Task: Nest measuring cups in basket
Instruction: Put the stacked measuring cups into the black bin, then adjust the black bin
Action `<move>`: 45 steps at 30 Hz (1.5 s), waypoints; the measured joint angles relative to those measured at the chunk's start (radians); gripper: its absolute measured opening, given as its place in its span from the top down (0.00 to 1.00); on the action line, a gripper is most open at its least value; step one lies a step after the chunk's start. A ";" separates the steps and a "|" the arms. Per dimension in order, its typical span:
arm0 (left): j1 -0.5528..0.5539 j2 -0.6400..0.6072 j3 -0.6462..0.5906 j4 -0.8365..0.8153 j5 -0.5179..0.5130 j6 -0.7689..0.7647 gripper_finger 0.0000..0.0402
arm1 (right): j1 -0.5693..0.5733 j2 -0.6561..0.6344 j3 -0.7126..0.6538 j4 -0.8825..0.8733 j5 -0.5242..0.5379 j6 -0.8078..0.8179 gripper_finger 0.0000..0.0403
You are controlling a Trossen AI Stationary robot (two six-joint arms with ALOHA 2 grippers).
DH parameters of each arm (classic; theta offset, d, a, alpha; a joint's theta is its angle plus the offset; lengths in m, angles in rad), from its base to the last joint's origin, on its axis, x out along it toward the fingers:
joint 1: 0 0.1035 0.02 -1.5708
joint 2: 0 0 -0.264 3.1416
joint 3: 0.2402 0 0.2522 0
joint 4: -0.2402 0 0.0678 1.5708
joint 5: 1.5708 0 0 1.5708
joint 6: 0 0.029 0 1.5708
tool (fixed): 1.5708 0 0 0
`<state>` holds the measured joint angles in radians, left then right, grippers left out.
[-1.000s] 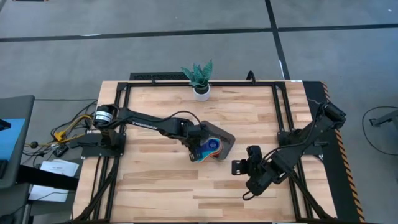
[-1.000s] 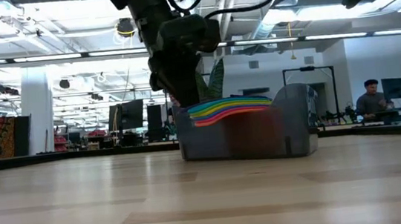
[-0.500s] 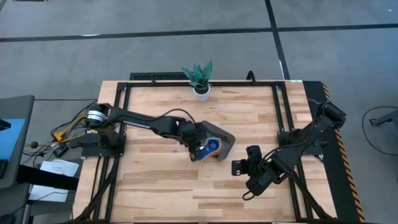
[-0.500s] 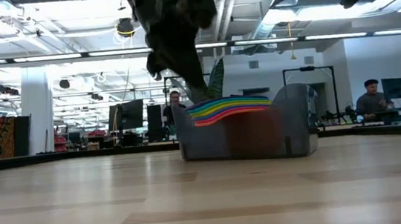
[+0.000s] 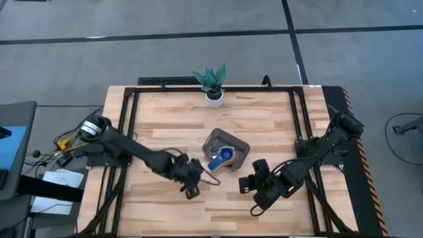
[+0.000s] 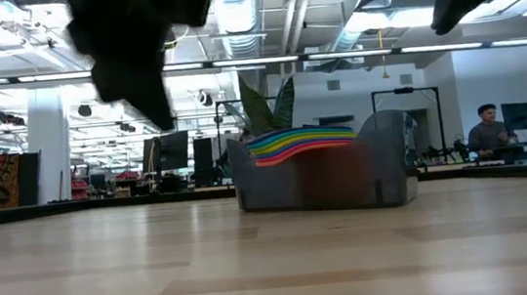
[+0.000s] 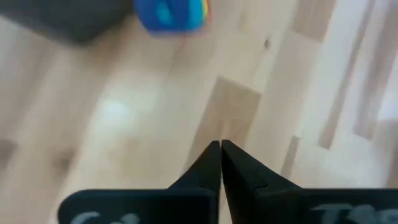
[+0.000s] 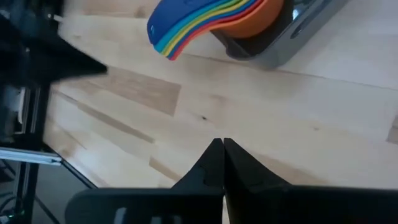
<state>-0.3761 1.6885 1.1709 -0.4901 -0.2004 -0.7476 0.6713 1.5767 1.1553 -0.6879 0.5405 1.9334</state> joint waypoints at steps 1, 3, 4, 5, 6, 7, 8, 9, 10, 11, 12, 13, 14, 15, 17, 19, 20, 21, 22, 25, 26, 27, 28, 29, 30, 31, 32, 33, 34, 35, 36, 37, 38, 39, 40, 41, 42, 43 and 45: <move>-0.014 0.010 -0.028 0.037 -0.009 -0.017 1.00 | 0.000 0.001 0.000 -0.002 -0.005 -0.003 0.96; -0.020 0.041 -0.071 0.131 -0.020 -0.054 1.00 | -0.007 -0.001 0.000 -0.003 -0.016 -0.027 0.97; -0.020 0.057 -0.085 0.169 -0.023 -0.066 1.00 | -0.009 -0.002 0.000 0.000 -0.021 -0.038 0.97; -0.015 0.072 -0.094 0.204 -0.023 -0.075 1.00 | -0.012 -0.003 0.000 -0.003 -0.025 -0.048 0.97; -0.009 0.086 -0.097 0.241 -0.027 -0.079 1.00 | -0.013 -0.009 0.000 -0.009 -0.027 -0.058 0.97; -0.001 0.100 -0.097 0.270 -0.032 -0.084 1.00 | -0.013 -0.016 0.000 -0.011 -0.027 -0.069 0.97; 0.006 0.111 -0.096 0.289 -0.033 -0.085 1.00 | -0.013 -0.023 0.000 -0.012 -0.030 -0.075 0.97; 0.014 0.118 -0.096 0.301 -0.032 -0.084 1.00 | -0.014 -0.026 0.001 -0.013 -0.034 -0.078 0.97; 0.023 0.128 -0.093 0.317 -0.033 -0.081 1.00 | -0.016 -0.030 0.001 -0.019 -0.042 -0.082 0.97; 0.029 0.133 -0.092 0.336 -0.032 -0.080 1.00 | -0.019 -0.033 0.001 -0.027 -0.046 -0.089 0.96; 0.035 0.133 -0.092 0.338 -0.034 -0.081 1.00 | -0.020 -0.036 0.000 -0.028 -0.049 -0.098 0.96; 0.041 0.132 -0.092 0.334 -0.046 -0.085 1.00 | -0.020 -0.038 0.001 -0.023 -0.051 -0.101 0.96; 0.048 0.132 -0.092 0.337 -0.059 -0.085 1.00 | -0.020 -0.042 0.001 -0.027 -0.056 -0.103 0.96; 0.054 0.132 -0.092 0.339 -0.068 -0.086 1.00 | -0.020 -0.046 0.001 -0.035 -0.059 -0.103 0.96; 0.069 0.132 -0.092 0.363 -0.074 -0.076 1.00 | -0.018 -0.052 0.001 -0.041 -0.062 -0.108 0.96; 0.083 0.132 -0.092 0.393 -0.070 -0.072 1.00 | -0.018 -0.053 0.001 -0.044 -0.063 -0.111 0.97; 0.089 0.132 -0.091 0.399 -0.069 -0.071 1.00 | -0.018 -0.054 0.001 -0.048 -0.064 -0.113 0.97; 0.095 0.132 -0.091 0.399 -0.071 -0.070 1.00 | -0.018 -0.054 0.001 -0.047 -0.065 -0.116 0.97; 0.100 0.132 -0.091 0.399 -0.076 -0.070 1.00 | -0.018 -0.055 0.001 -0.045 -0.065 -0.119 0.97; 0.120 0.132 -0.091 0.400 -0.085 -0.070 1.00 | -0.018 -0.055 0.001 -0.045 -0.068 -0.121 0.96; 0.127 0.132 -0.091 0.399 -0.081 -0.075 1.00 | -0.018 -0.055 0.001 -0.045 -0.068 -0.123 0.95; 0.132 0.132 -0.091 0.399 -0.072 -0.078 1.00 | -0.018 -0.055 0.001 -0.045 -0.069 -0.125 0.95; 0.134 0.132 -0.091 0.396 -0.057 -0.080 1.00 | -0.018 -0.055 0.001 -0.045 -0.072 -0.126 0.95; 0.137 0.131 -0.091 0.386 -0.045 -0.081 1.00 | -0.018 -0.055 0.001 -0.046 -0.073 -0.127 0.96; 0.136 0.128 -0.091 0.365 -0.036 -0.082 1.00 | -0.017 -0.055 0.001 -0.046 -0.073 -0.128 0.96; 0.132 0.122 -0.091 0.336 -0.030 -0.086 1.00 | -0.017 -0.055 0.001 -0.051 -0.073 -0.128 0.97; 0.127 0.113 -0.091 0.306 -0.022 -0.089 1.00 | -0.017 -0.055 0.001 -0.058 -0.073 -0.128 0.97; 0.120 0.100 -0.091 0.271 -0.020 -0.093 1.00 | -0.017 -0.055 0.001 -0.065 -0.073 -0.128 0.97; 0.115 0.083 -0.091 0.231 -0.023 -0.096 1.00 | -0.017 -0.055 0.001 -0.070 -0.074 -0.128 0.97; 0.111 0.065 -0.091 0.189 -0.023 -0.103 1.00 | -0.017 -0.055 0.001 -0.075 -0.074 -0.128 0.97; 0.107 0.044 -0.091 0.151 -0.024 -0.108 1.00 | -0.017 -0.055 0.001 -0.082 -0.074 -0.128 0.96; 0.106 0.022 -0.091 0.116 -0.024 -0.110 1.00 | -0.017 -0.055 0.001 -0.093 -0.074 -0.128 0.96; 0.106 -0.006 -0.092 0.087 -0.026 -0.106 1.00 | -0.018 -0.055 0.001 -0.108 -0.074 -0.128 0.95; 0.108 -0.033 -0.092 0.068 -0.033 -0.097 1.00 | -0.022 -0.055 0.001 -0.125 -0.074 -0.127 0.95; 0.115 -0.064 -0.092 0.049 -0.042 -0.088 1.00 | -0.028 -0.055 0.001 -0.150 -0.077 -0.121 0.95; 0.126 -0.092 -0.092 0.025 -0.058 -0.079 1.00 | -0.037 -0.055 0.001 -0.184 -0.089 -0.115 0.95; 0.140 -0.119 -0.091 0.003 -0.079 -0.068 1.00 | -0.049 -0.055 0.001 -0.224 -0.109 -0.112 0.96; 0.159 -0.143 -0.091 -0.014 -0.101 -0.054 1.00 | -0.063 -0.055 0.001 -0.266 -0.134 -0.110 0.96; 0.208 -0.179 -0.091 -0.050 -0.149 -0.021 1.00 | -0.097 -0.053 0.001 -0.337 -0.171 -0.110 0.97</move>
<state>-0.1685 1.5092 1.0798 -0.5403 -0.3497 -0.7681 0.5747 1.5238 1.1561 -1.0253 0.3697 1.8234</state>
